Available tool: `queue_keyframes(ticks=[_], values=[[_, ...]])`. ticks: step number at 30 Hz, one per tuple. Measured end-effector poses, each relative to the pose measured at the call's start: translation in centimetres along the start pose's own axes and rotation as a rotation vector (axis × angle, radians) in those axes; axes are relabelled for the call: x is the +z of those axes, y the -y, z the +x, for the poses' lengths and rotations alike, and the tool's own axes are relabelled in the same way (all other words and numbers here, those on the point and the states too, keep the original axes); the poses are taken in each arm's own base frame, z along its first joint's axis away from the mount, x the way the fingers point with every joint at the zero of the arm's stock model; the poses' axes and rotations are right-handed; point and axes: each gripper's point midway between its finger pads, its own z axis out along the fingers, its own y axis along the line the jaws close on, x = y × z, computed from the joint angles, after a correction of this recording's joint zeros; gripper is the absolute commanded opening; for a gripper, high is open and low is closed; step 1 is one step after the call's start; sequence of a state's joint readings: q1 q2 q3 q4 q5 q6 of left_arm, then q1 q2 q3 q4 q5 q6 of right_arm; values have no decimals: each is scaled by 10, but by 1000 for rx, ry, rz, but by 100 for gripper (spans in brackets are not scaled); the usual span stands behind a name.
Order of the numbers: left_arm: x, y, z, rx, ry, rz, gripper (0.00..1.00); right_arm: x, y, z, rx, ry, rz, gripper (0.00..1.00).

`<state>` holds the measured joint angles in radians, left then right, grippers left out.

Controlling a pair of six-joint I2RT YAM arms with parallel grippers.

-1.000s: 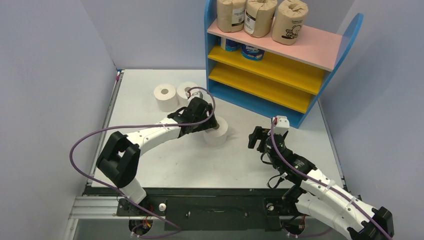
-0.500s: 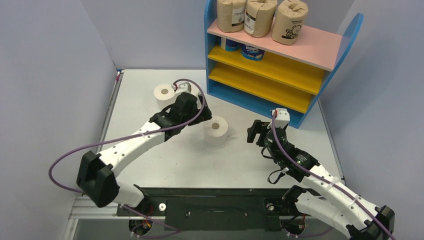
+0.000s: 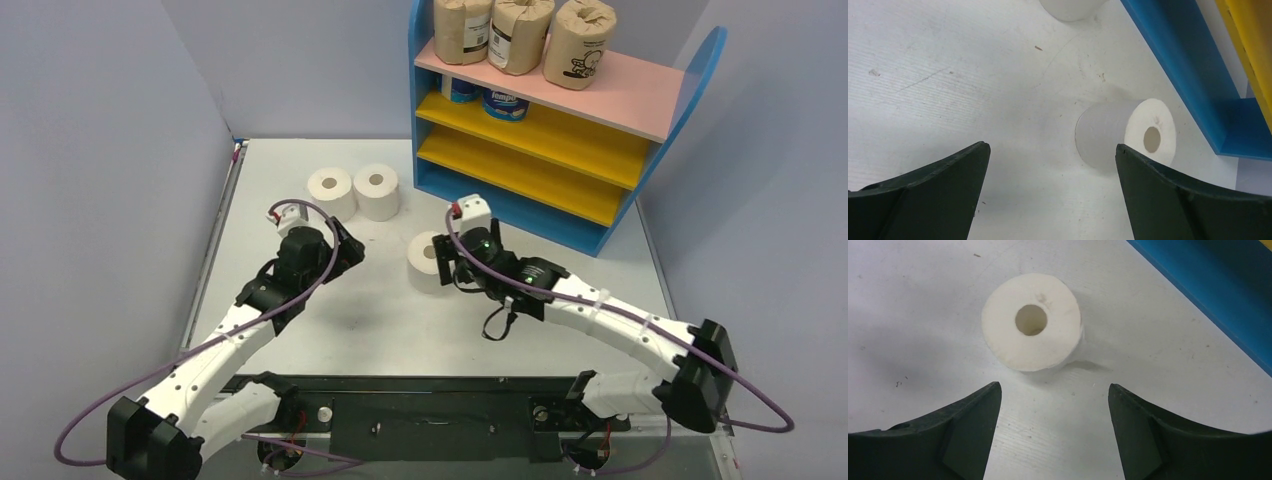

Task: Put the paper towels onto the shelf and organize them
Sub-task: Pick up the paper towel from the center of the board.

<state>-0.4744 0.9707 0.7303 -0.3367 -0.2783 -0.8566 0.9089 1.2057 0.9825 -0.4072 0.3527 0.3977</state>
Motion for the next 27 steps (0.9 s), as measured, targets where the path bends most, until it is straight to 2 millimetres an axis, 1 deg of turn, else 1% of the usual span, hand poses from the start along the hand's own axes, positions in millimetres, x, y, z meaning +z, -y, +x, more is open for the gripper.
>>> queue_keyframes(ticks=[6, 11, 19, 27], values=[[-9, -9, 3, -11, -4, 12, 96, 32, -38, 1, -124, -92, -21, 72], [-16, -19, 4, -19, 7, 12, 96, 55, -59, 4, -184, -150, -34, 71], [-20, -27, 6, -22, 11, 6, 96, 78, -73, 10, -236, -207, -44, 67], [-20, -33, 7, -23, 12, -9, 96, 97, -77, 30, -274, -271, -44, 61]])
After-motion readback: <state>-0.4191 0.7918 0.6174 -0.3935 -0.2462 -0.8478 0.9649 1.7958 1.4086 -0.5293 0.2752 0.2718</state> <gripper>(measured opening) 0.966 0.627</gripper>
